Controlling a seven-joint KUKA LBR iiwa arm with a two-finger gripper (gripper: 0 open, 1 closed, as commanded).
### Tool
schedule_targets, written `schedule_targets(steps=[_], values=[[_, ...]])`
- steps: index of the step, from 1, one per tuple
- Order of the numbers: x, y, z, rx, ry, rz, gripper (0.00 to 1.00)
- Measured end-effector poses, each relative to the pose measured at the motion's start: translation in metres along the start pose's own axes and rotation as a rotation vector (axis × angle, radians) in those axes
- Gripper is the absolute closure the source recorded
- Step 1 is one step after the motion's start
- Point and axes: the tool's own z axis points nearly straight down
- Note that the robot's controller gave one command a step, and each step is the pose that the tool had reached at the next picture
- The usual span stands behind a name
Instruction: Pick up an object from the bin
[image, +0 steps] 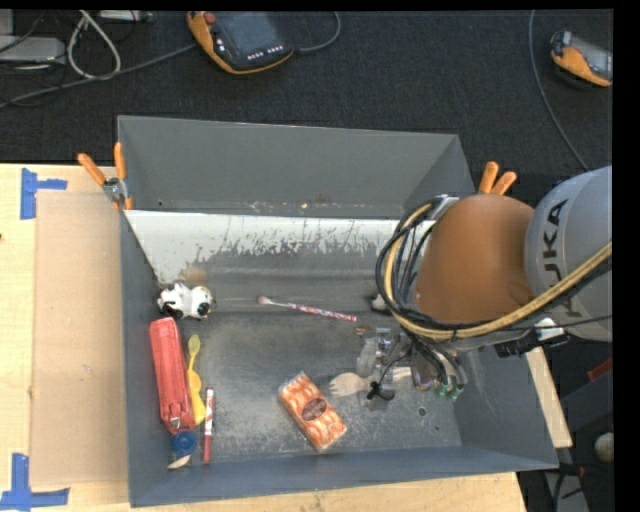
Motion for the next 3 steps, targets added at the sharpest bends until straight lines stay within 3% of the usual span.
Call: schedule_targets(steps=[1,2,3], values=[[-0.007,-0.002,0.069,0.0,0.001,-0.063,1.0],[-0.006,-0.004,0.041,0.0,0.011,-0.041,1.0],[-0.012,-0.005,-0.036,0.001,0.012,-0.076,1.0]])
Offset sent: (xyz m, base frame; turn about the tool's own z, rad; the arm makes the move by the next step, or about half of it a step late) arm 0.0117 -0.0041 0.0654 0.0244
